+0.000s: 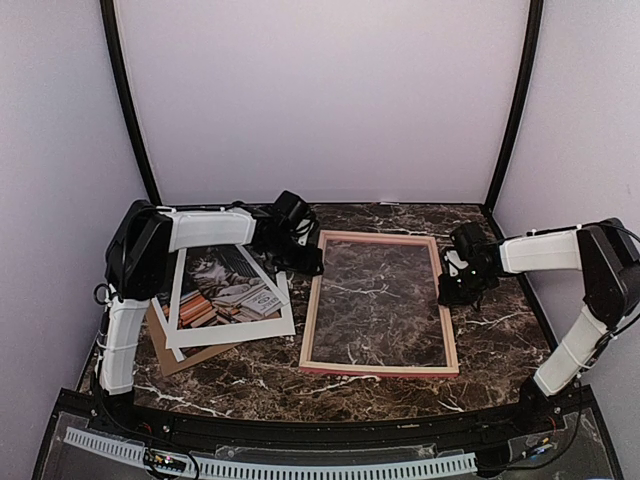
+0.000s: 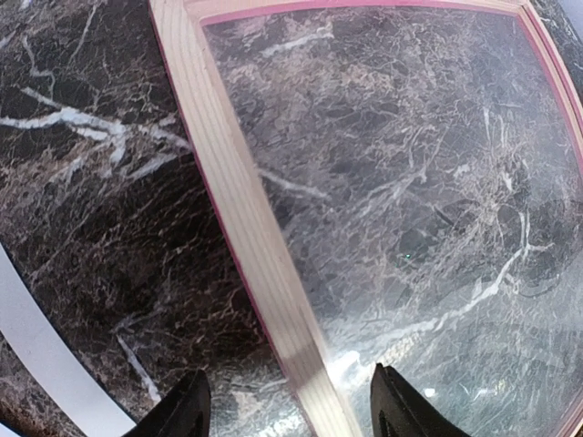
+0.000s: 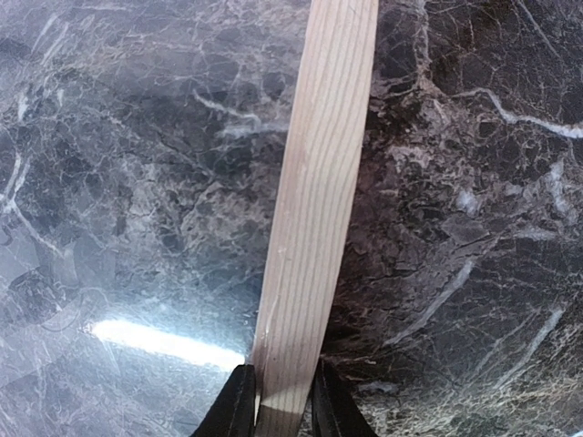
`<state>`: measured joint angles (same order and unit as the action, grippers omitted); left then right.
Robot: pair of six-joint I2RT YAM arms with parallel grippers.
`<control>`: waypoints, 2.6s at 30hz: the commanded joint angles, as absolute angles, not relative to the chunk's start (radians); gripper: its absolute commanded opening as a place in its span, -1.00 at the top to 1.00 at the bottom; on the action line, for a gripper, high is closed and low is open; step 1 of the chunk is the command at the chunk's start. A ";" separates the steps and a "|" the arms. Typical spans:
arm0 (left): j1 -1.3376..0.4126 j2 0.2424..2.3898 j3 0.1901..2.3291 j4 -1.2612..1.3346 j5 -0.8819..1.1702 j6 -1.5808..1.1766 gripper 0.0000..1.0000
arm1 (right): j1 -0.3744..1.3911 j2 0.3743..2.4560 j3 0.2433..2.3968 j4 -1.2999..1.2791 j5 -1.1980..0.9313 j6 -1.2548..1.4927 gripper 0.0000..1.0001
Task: Put the photo into the frame
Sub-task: Adjust the glass panel in the frame body.
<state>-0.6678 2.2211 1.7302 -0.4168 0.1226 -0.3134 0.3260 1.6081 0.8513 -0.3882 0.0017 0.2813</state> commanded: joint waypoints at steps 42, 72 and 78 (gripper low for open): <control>-0.761 2.167 1.585 -0.420 0.095 -0.415 -0.02 | 0.319 1.638 0.906 -0.435 -0.016 0.250 0.55; -0.635 2.264 1.858 -0.373 -0.024 -0.280 -0.29 | 0.319 1.646 0.926 -0.415 -0.151 0.182 0.57; -0.633 2.339 1.951 -0.419 -0.056 -0.280 -0.32 | 0.322 1.657 0.935 -0.416 -0.173 0.172 0.57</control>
<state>-0.6327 2.3230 1.8988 -0.3771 -0.0280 -0.2977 0.3199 1.6451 0.9062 -0.4339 -0.1246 0.1963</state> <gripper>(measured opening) 0.650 0.214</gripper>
